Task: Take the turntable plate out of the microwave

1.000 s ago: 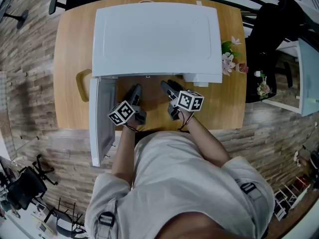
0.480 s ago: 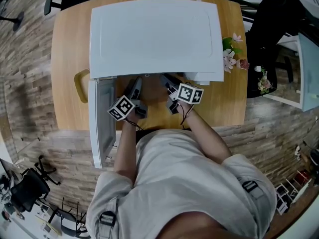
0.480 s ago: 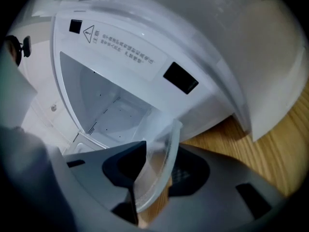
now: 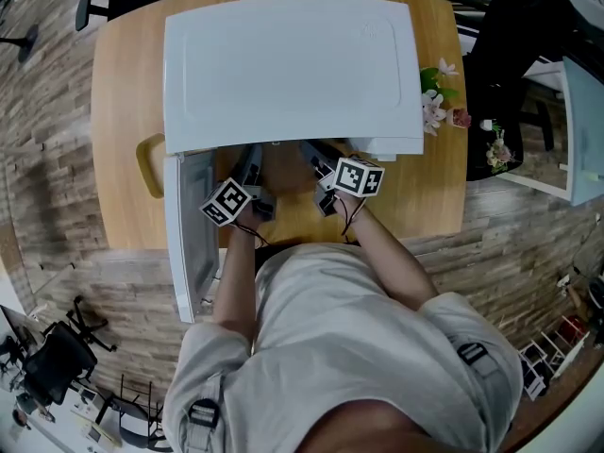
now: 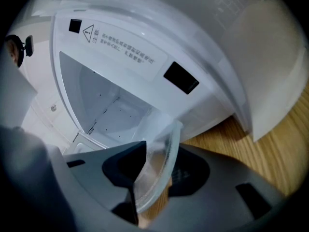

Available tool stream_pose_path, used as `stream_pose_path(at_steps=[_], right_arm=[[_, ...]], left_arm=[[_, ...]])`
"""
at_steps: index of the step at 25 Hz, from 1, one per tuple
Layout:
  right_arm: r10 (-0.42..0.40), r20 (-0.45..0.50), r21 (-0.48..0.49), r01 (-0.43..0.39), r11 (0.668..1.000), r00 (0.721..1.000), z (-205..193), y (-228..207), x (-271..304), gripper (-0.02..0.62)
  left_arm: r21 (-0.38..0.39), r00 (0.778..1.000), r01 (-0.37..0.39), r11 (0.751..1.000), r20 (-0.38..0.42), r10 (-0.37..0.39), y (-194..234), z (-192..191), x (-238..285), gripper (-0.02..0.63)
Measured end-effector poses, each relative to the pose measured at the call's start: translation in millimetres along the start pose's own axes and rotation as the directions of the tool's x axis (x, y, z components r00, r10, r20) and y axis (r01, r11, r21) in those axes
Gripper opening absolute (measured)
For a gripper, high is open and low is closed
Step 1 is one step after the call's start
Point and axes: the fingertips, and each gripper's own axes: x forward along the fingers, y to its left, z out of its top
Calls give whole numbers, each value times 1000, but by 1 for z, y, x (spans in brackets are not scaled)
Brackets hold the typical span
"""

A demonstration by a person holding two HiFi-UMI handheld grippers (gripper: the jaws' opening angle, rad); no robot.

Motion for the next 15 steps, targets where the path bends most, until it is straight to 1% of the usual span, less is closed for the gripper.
stream_pose_path(at_steps=[3, 7, 10, 15], right_arm=[[-3, -1, -1, 3, 1000, 1000, 0, 0, 0, 137], [-1, 6, -1, 1, 1000, 1000, 0, 0, -2, 135], [13, 11, -7, -13, 1000, 1000, 1, 3, -3, 132], [26, 11, -12, -26, 1000, 1000, -2, 5, -6, 126]], left_arm=[[-4, 1000, 9, 1000, -4, -9, -2, -1, 0, 164], [13, 1000, 11, 1000, -4, -11, -3, -1, -1, 163], [41, 1000, 2, 999, 8, -3, -1, 2, -4, 160], [43, 1000, -15, 999, 5, 15, 3, -3, -11, 156]])
